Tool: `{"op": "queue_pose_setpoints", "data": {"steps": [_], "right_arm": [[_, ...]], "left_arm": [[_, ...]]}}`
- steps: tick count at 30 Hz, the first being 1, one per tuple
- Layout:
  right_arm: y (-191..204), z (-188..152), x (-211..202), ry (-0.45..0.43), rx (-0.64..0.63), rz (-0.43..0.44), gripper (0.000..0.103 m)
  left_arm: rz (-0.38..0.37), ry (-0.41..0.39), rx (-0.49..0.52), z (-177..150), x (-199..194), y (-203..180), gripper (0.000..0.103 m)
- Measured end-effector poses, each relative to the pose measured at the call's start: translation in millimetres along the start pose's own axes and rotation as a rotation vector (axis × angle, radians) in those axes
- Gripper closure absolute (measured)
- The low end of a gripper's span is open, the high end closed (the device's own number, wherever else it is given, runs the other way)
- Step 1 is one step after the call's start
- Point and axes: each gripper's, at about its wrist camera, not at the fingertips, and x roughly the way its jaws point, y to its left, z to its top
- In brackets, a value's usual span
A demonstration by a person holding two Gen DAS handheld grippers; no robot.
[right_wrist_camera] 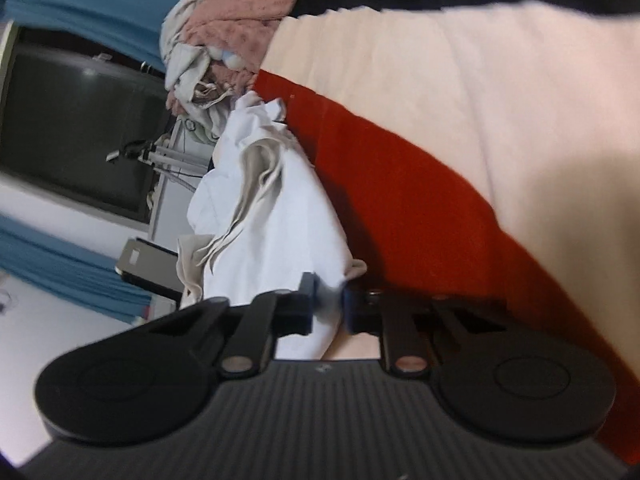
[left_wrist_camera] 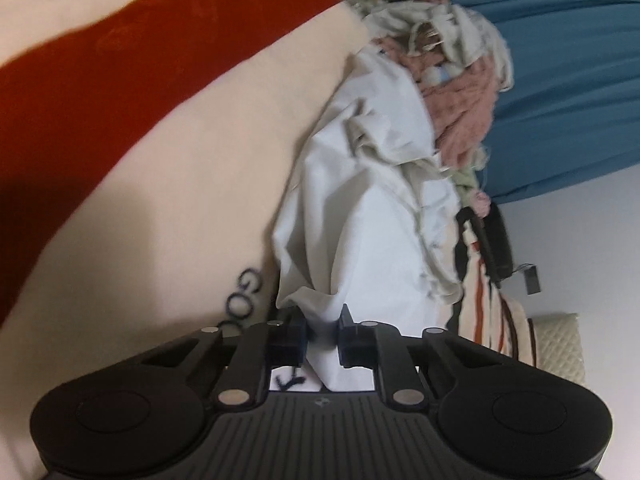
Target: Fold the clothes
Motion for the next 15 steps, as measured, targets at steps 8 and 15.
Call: {"op": "queue_pose_setpoints", "data": {"steps": [8, 15], "right_arm": [[36, 4, -49, -0.130, -0.185, 0.126, 0.095], [61, -17, -124, -0.197, -0.274, 0.221, 0.095]], "left_arm": [[-0.172, -0.117, 0.052, -7, -47, -27, 0.093], [-0.270, -0.177, 0.043, -41, -114, -37, 0.093]]}}
